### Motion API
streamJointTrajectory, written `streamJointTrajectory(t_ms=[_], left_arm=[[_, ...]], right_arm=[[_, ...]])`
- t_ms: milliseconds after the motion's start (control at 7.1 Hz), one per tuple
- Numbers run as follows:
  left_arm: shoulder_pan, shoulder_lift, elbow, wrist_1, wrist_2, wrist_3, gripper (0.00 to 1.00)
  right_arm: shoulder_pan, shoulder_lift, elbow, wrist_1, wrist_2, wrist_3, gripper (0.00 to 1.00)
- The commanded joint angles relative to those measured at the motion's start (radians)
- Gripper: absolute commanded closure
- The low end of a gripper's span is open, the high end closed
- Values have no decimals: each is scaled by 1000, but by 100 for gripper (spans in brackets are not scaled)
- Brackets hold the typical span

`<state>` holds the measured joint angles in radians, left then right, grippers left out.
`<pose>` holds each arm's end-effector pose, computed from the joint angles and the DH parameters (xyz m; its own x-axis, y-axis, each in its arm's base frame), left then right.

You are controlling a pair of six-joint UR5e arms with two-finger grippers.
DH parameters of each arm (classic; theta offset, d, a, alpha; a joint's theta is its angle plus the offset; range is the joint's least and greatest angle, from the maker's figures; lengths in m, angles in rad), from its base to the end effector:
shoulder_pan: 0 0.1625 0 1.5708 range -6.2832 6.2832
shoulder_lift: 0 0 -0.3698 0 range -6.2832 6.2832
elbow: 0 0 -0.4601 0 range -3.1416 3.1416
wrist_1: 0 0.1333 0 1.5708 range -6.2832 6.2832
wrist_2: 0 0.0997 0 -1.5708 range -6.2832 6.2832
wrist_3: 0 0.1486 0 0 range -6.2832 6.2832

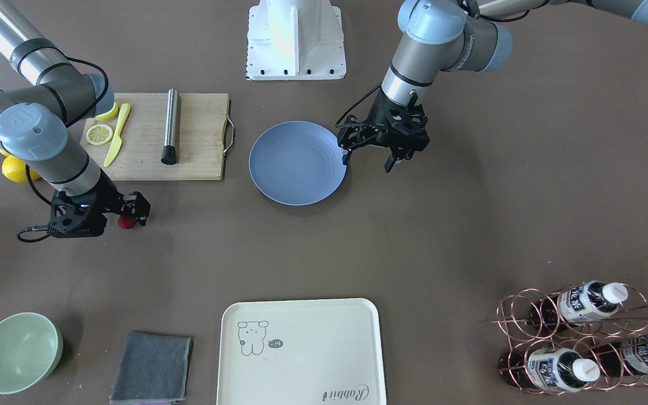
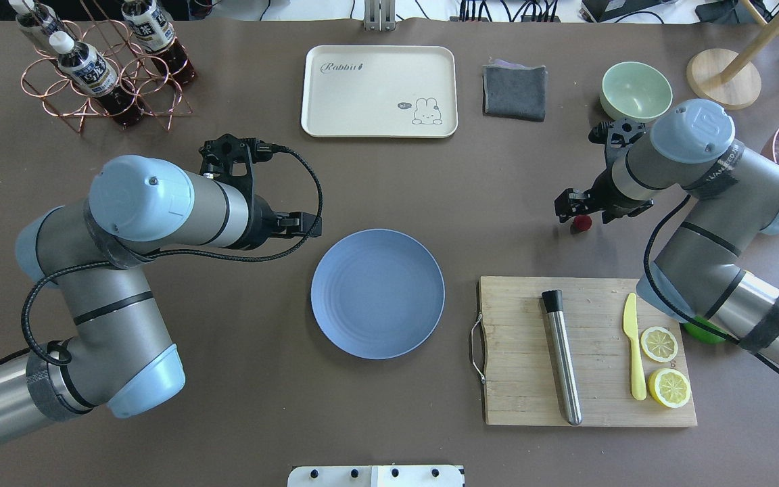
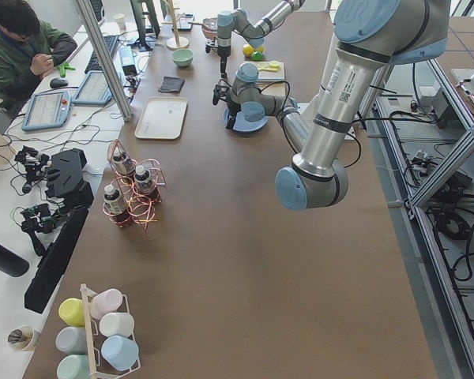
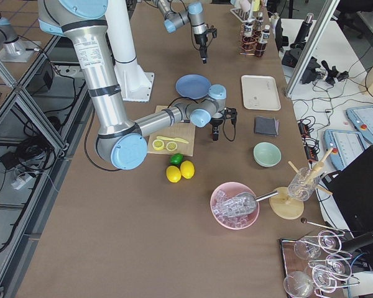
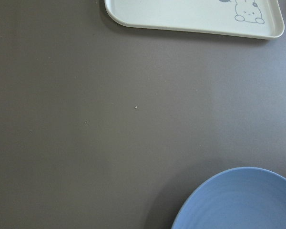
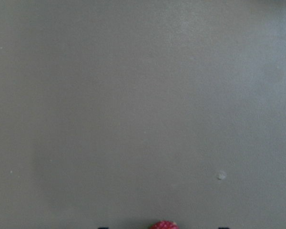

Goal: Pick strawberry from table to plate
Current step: 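Close right gripper on red strawberry while left arm holds near plate, then carry strawberry over blue plate with right gripper while left arm withdraws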

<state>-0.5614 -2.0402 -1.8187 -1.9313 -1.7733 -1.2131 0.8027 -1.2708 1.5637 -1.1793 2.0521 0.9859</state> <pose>0.5285 -0.4546 0.1709 0.5053 0.0873 -0.8585 0.2077 0.9533 0.2193 -0.4471 -0.5557 0.4220 0.6885 0.0084 0.7251 -0.0648 0.9966 0.0500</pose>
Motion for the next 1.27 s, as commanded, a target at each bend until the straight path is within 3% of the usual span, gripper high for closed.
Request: streamJointTrajectory(t_ms=[0, 282, 423, 563, 845, 1127], left_arm=[[-3, -1, -8, 2, 5, 0, 2], [-43, 35, -13, 3, 15, 3, 2], [-89, 60, -25, 3, 8, 142, 2], [-113, 131, -65, 0, 6, 417, 2], [-231, 204, -68, -2, -32, 475, 2], [-343, 282, -68, -64, -75, 480, 2]], right_arm=[[0, 5, 10, 1, 0, -7, 100], [16, 7, 35, 0, 2, -3, 100], [15, 17, 65, -8, 3, 3, 100], [13, 18, 103, -16, 8, 11, 100], [-19, 100, 133, -98, 0, 91, 100], [-94, 189, 176, -216, -64, 115, 100]])
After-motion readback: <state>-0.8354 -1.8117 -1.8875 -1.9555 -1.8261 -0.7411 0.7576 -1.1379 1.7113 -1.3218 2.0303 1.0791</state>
